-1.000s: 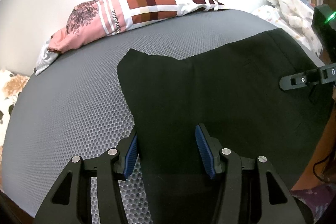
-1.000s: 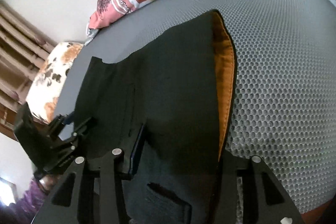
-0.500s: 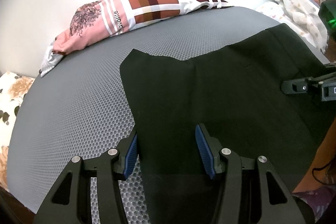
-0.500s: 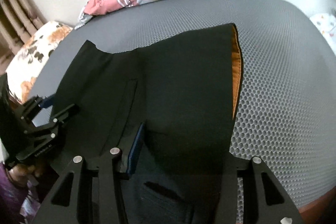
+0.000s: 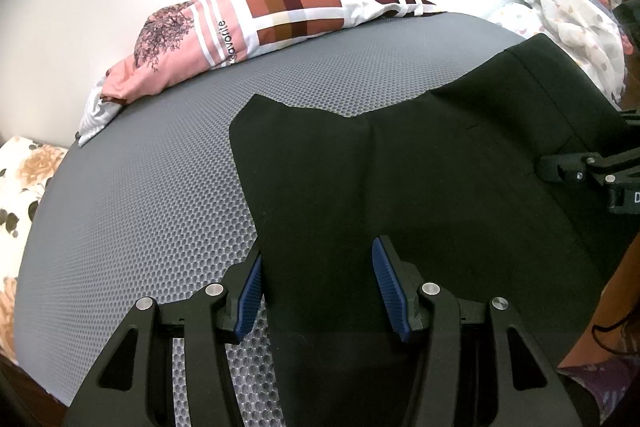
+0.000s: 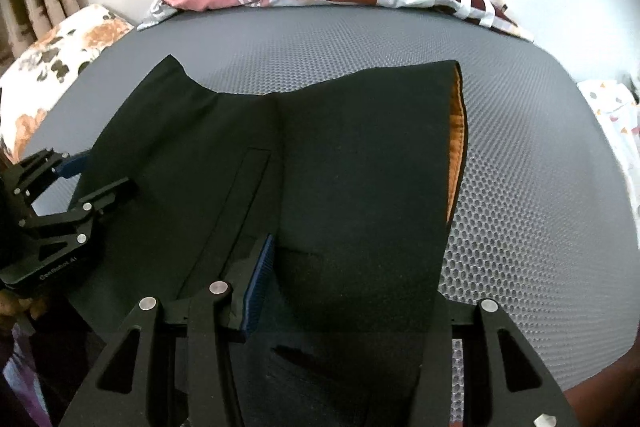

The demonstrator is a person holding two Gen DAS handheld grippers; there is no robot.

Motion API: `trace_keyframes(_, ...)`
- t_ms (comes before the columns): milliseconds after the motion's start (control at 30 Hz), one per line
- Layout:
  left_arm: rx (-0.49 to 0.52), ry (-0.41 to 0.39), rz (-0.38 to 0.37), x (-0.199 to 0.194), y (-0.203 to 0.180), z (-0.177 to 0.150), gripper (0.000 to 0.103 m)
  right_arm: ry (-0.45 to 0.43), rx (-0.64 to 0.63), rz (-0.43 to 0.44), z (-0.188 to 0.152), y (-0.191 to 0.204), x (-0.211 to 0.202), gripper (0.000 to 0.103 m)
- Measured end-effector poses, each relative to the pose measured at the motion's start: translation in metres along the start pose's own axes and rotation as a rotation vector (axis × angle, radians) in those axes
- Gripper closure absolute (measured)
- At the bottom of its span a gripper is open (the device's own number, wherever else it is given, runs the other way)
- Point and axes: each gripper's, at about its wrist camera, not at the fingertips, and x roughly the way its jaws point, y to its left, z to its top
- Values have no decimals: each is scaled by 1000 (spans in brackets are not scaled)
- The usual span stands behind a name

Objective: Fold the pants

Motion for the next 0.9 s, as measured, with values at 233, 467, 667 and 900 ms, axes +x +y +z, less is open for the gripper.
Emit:
trace_keyframes(233,1,-2,2,-1,1,-1,50,-3,-39,-49,0,8,-2,61)
trace_keyframes(467,-1,-4,2,-2,2,-2,50,-11,-88,-99,1,16,-3,61)
trace_keyframes(667,-3,-6,3,-3,3,-2,50,-13,-108,-119,2,20,-4,61)
trace_keyframes(900,-4,-6,5,-3,4,-3,50,-15,-119,-131,3,22,-5,61)
